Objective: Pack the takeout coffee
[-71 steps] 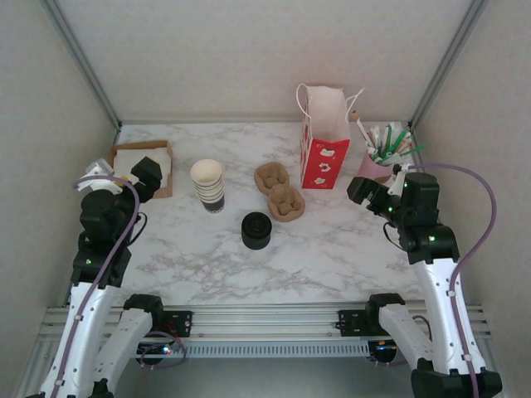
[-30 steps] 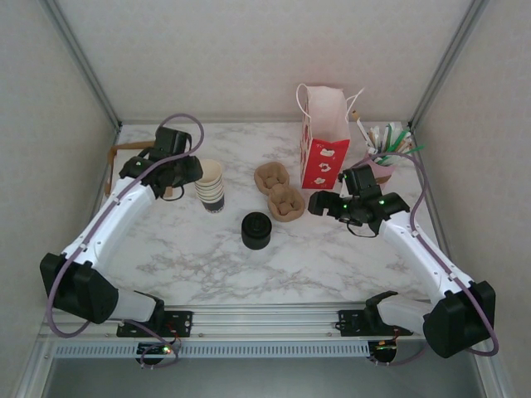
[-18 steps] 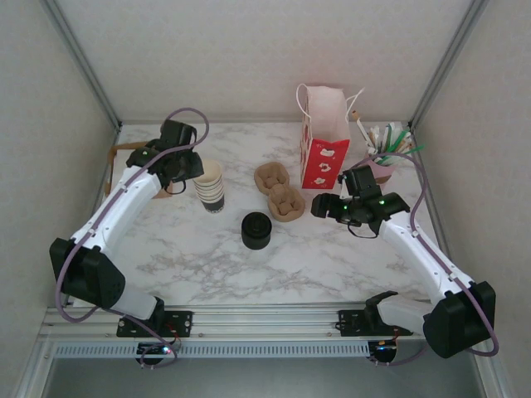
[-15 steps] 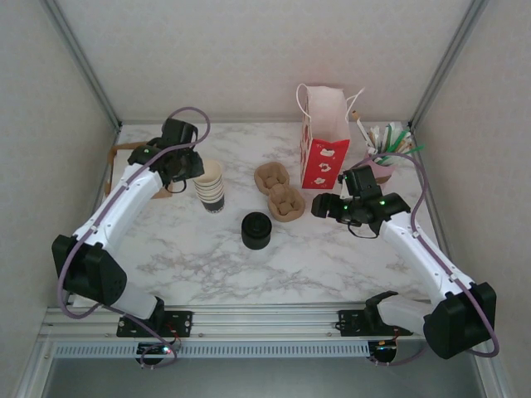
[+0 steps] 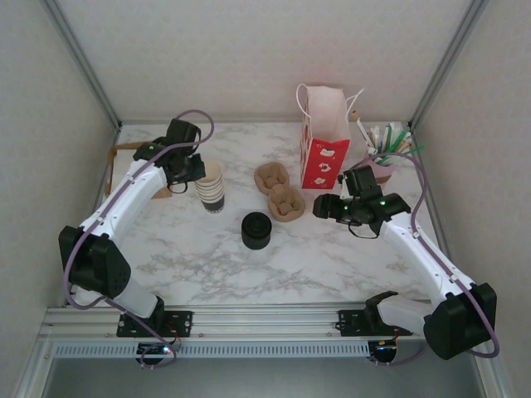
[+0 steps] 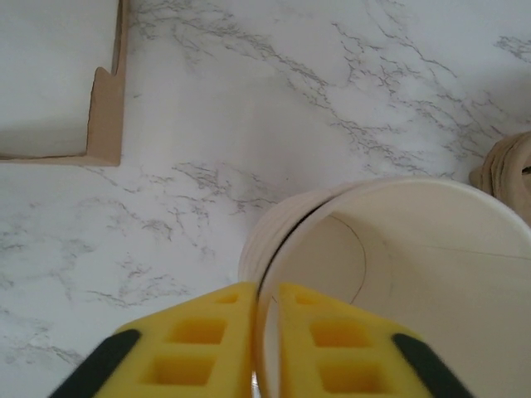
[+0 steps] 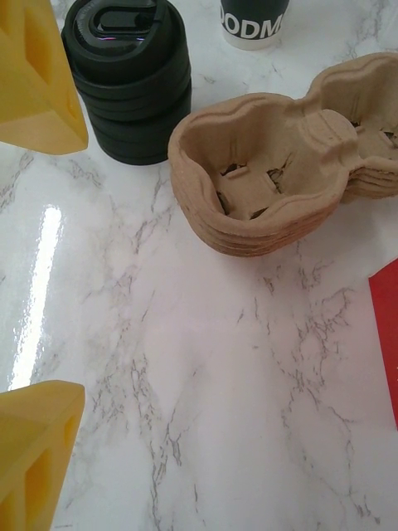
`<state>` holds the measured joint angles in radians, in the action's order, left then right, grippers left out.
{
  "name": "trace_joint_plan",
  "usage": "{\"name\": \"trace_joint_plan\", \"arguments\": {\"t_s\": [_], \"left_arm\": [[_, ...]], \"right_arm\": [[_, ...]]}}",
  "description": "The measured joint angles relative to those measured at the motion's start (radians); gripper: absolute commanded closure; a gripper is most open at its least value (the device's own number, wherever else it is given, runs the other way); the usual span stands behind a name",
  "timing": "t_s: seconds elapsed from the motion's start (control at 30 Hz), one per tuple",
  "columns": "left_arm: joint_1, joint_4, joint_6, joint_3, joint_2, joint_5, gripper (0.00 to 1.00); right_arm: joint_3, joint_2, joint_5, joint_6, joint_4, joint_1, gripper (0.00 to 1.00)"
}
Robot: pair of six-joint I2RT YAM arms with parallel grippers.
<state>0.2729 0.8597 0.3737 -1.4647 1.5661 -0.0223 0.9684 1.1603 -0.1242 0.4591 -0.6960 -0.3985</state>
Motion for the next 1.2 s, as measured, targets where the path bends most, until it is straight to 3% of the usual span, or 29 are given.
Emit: {"name": "trace_joint_plan", "arguments": {"t_s": [0.1, 0.87, 1.2], "left_arm": [[-0.001, 0.003, -0.005, -0.001, 0.0, -0.001, 1.0], [-0.016, 0.044, -0.007, -0.086, -0.049, -0.001, 1.0], [0.0, 0.096, -0.011, -0.23, -0.127, 0.061, 1.0]], "right_arm": [[0.0, 0.0, 0.0, 0.0, 0.0, 0.0, 0.29], [0.034, 0.006, -0.007, -0.019, -0.027, 0.0, 0.3], [0.049, 0.006, -0.006, -0.026, -0.034, 0.0, 0.29]]}}
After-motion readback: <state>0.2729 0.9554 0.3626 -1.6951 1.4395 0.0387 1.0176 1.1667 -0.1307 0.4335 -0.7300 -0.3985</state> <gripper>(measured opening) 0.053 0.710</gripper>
